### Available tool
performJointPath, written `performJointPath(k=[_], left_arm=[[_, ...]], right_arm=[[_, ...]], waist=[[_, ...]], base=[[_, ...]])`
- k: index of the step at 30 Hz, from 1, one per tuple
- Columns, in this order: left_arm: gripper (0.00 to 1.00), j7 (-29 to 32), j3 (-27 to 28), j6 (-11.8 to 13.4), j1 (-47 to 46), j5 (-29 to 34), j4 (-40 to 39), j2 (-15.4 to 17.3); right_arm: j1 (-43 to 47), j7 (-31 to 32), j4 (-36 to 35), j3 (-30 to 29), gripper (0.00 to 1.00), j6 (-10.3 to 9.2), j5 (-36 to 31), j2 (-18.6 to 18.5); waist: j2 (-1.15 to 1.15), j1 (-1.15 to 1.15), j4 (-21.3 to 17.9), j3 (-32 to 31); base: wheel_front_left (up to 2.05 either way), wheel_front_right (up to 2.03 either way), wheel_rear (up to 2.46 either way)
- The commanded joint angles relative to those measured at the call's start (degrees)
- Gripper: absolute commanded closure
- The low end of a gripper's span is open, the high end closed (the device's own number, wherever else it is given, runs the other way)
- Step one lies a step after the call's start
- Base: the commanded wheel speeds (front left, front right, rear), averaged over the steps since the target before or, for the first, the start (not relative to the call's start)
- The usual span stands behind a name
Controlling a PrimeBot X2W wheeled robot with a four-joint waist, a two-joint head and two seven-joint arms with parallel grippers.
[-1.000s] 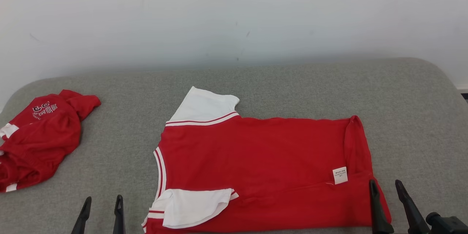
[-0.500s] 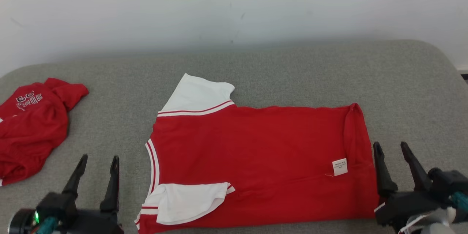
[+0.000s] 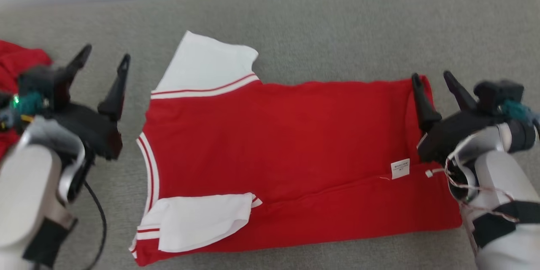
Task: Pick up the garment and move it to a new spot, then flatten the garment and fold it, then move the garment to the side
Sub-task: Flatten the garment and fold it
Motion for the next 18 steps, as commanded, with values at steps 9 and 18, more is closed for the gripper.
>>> performJointPath(k=[9, 18], left_arm=[[0.00, 5.18, -10.33, 0.10, -15.45, -7.84, 9.60, 4.51], [0.00, 6.95, -18.56, 0.10, -24.93, -12.95, 17.93, 6.94]], right_arm=[[-9.74, 4.32, 6.82, 3.37, 0.00, -0.14, -0.42, 2.19], [-13.93, 5.98, 8.83, 6.26, 0.00, -0.14, 1.03, 4.00]], waist=[[-0.01, -0.02, -6.65, 9.11], [-0.01, -0.02, -10.16, 11.91]], base=[[0.00, 0.00, 0.00], [0.00, 0.00, 0.00]])
